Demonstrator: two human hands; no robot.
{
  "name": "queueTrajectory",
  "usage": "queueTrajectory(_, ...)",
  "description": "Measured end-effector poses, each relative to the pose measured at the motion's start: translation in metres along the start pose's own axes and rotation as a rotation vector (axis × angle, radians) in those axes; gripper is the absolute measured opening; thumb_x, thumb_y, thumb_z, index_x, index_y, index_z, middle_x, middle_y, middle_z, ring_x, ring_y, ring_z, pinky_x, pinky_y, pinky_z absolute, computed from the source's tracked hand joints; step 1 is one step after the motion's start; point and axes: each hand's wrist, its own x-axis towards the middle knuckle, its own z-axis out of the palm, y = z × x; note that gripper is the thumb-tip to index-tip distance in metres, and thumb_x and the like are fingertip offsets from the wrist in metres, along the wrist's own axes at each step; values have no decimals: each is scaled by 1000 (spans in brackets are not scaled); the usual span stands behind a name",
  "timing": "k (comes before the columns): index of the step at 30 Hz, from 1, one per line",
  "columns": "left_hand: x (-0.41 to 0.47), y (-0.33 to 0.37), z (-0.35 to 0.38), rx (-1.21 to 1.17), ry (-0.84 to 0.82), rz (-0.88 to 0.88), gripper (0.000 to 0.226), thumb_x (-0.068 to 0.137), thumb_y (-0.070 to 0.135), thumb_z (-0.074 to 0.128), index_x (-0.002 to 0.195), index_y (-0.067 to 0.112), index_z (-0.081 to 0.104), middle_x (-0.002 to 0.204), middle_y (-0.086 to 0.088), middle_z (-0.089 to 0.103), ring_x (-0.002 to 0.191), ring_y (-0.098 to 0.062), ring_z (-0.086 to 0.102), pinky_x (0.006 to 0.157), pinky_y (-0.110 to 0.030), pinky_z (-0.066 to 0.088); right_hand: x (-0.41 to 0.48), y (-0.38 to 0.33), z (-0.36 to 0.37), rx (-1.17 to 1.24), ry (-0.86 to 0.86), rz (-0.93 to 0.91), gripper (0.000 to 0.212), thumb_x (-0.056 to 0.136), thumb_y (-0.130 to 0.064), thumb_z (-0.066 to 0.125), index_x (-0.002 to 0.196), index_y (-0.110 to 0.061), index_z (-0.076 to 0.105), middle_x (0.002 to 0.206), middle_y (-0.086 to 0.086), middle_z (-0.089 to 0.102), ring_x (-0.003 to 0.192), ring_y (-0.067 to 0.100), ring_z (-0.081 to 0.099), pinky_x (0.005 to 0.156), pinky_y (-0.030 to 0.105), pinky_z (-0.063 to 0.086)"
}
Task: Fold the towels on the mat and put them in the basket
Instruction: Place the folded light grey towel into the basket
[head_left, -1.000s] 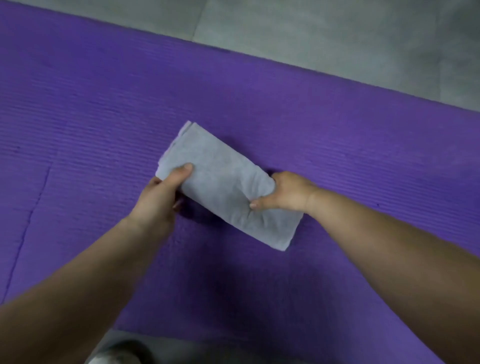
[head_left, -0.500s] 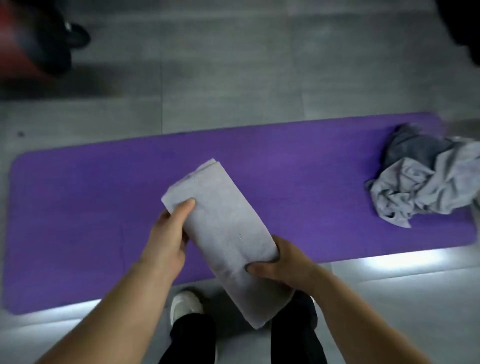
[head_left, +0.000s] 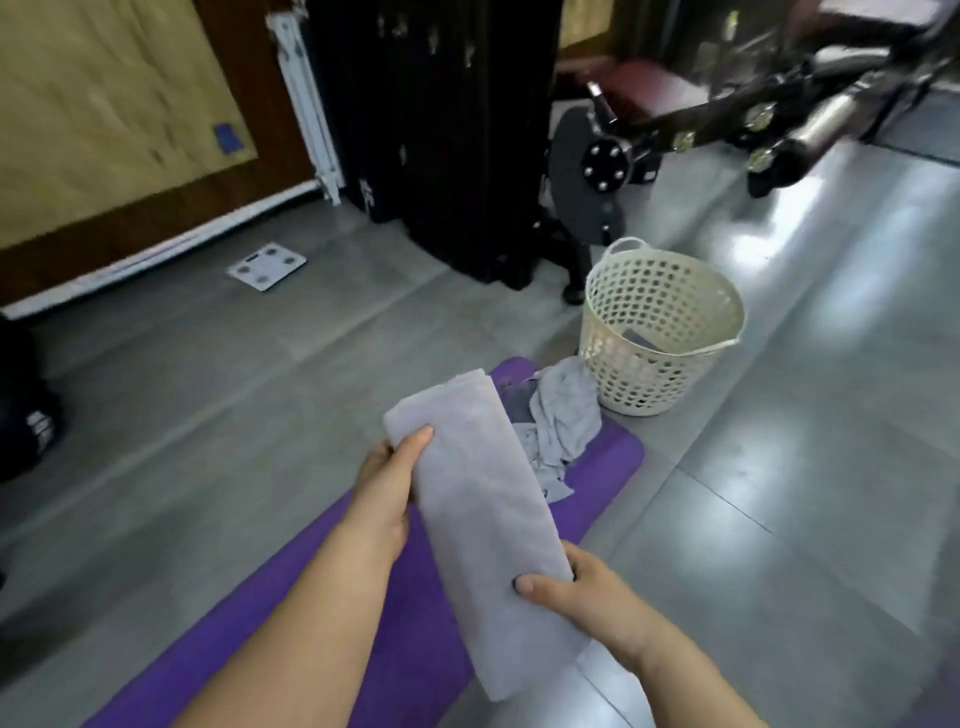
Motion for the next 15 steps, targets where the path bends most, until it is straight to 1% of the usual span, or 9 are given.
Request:
queueTrajectory(1,-8,-3,31,-2,-31,-9,11,90,10,52,83,14,60,67,8,70,61,-1,63,52,-10,50,-17,-1,-25,31,17,-19,65,39,-39,77,98,-18,62,85,-7,74,80,7,69,66,18,51)
queueTrajectory(3,-25,-11,92,-30,-101,-49,9,89,13,52,94,10,60,79,0,69,65,-5,63,53,-13,50,-51,-7,-77,65,31,-83,73,32,-39,79,99,-18,60,84,-9,74,78,4,69,62,14,51)
queueTrajectory(5,-37,-22,144,-77,-162,-110,18,89,15,53,105,7,57,87,-5,66,69,-11,62,51,-14,50,-79,-14,-120,116,30,-140,67,35,-35,74,98,-19,59,81,-9,74,75,2,69,58,12,50)
queueTrajectory(7,-47,-29,193,-81,-206,-155,21,89,18,54,108,7,57,94,-9,65,74,-16,60,54,-18,51,-100,-14,-158,201,29,-154,69,35,-30,76,101,-17,58,86,-3,75,78,8,70,58,15,51)
queueTrajectory(8,-50,-31,215,-77,-227,-164,21,89,19,55,107,8,58,96,-9,66,75,-16,60,58,-21,50,-105,-13,-175,221,42,-154,78,30,-29,83,103,-16,57,89,-1,74,80,10,70,59,16,52)
queueTrajectory(9,-51,-32,235,-77,-243,-166,19,89,19,55,105,9,58,96,-9,65,76,-17,61,61,-23,49,-106,-11,-192,230,60,-147,90,23,-34,89,105,-16,57,92,-1,74,83,11,70,60,17,52)
queueTrajectory(11,-43,-35,270,-61,-251,-157,23,89,20,55,109,8,58,101,-10,65,86,-21,62,68,-25,49,-100,-9,-221,238,96,-131,104,17,-46,90,111,-16,55,99,1,73,90,14,69,65,20,53)
queueTrajectory(13,-26,-41,298,-32,-247,-178,35,89,24,55,119,6,55,114,-13,63,100,-26,61,73,-29,49,-84,-9,-250,245,125,-124,100,24,-40,89,115,-16,54,101,1,72,93,16,69,68,23,54)
queueTrajectory(15,-3,-48,325,-20,-231,-205,39,88,28,55,122,8,53,117,-11,61,101,-26,60,72,-30,49,-68,-17,-277,258,132,-114,81,40,-34,80,115,-18,54,100,0,72,93,17,69,71,24,53)
